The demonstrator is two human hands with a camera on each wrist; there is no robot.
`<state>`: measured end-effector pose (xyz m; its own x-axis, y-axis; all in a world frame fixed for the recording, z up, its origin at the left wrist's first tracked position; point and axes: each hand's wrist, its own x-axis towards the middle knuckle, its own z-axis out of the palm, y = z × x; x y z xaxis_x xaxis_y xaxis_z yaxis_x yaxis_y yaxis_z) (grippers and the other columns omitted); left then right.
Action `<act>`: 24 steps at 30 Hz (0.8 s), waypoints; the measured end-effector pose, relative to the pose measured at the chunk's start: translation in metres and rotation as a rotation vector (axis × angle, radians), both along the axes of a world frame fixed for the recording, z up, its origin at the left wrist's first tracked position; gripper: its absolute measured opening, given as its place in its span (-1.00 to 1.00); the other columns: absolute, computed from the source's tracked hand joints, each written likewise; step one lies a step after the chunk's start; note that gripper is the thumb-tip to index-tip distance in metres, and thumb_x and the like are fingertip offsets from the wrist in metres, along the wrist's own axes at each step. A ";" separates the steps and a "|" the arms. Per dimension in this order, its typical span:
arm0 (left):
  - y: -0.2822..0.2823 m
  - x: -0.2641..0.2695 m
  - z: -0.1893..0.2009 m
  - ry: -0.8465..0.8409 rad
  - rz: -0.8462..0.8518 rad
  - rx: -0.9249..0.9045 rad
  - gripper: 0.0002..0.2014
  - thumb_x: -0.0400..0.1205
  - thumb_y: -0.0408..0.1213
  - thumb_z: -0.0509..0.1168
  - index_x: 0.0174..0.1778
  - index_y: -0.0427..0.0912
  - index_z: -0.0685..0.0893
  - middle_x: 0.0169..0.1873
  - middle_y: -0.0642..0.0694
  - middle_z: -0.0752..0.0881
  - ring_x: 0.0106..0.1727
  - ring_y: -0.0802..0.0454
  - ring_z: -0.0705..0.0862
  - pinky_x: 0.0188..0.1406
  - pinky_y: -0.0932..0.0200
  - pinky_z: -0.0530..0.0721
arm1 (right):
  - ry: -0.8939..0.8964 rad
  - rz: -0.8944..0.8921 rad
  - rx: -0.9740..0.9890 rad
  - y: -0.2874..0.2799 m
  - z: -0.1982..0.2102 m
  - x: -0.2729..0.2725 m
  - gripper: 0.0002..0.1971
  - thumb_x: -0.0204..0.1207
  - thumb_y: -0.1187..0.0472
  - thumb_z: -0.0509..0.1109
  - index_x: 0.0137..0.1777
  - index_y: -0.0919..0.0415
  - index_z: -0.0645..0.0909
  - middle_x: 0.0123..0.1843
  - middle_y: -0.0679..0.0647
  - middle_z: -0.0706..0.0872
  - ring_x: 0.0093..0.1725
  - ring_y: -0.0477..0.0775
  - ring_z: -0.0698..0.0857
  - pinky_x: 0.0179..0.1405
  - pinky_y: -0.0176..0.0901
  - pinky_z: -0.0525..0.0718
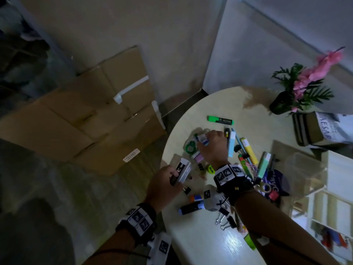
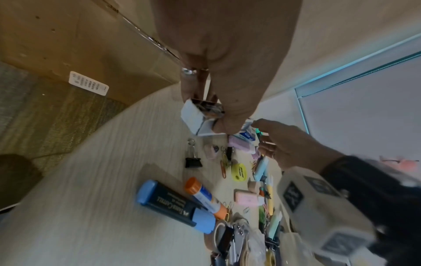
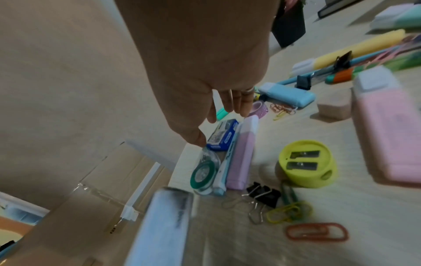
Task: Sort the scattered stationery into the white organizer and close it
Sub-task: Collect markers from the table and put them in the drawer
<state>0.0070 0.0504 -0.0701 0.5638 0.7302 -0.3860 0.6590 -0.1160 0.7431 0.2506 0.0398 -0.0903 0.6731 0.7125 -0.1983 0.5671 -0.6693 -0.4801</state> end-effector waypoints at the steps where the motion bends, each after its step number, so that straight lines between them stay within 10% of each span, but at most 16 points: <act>1: 0.000 -0.005 0.003 -0.006 -0.001 -0.026 -0.79 0.48 -0.17 0.48 -0.10 0.07 0.58 -0.19 0.10 0.70 -0.21 0.21 0.70 -0.41 0.35 0.49 | -0.017 -0.003 -0.006 0.004 -0.003 0.000 -0.55 0.43 -0.03 0.53 0.15 0.31 0.69 0.13 0.31 0.69 0.16 0.42 0.66 0.14 0.18 0.68; 8: -0.005 -0.026 0.011 -0.084 -0.015 -0.076 -0.80 0.45 -0.12 0.51 -0.14 0.11 0.60 -0.17 0.09 0.75 -0.11 0.20 0.78 -0.07 -0.04 0.85 | -0.096 -0.026 0.000 0.014 -0.014 0.002 -0.56 0.39 0.02 0.59 0.09 0.35 0.67 -0.01 0.35 0.77 0.02 0.45 0.73 0.04 0.17 0.67; 24: -0.047 0.005 0.039 -0.195 -0.144 -0.077 -0.74 0.40 -0.03 0.52 -0.10 0.03 0.63 -0.17 0.18 0.73 -0.09 0.16 0.75 -0.11 -0.03 0.83 | 0.039 0.115 0.411 -0.116 0.062 -0.004 -0.77 0.43 0.11 0.57 -0.12 -0.02 0.53 -0.14 -0.12 0.65 -0.05 0.02 0.62 -0.02 0.07 0.61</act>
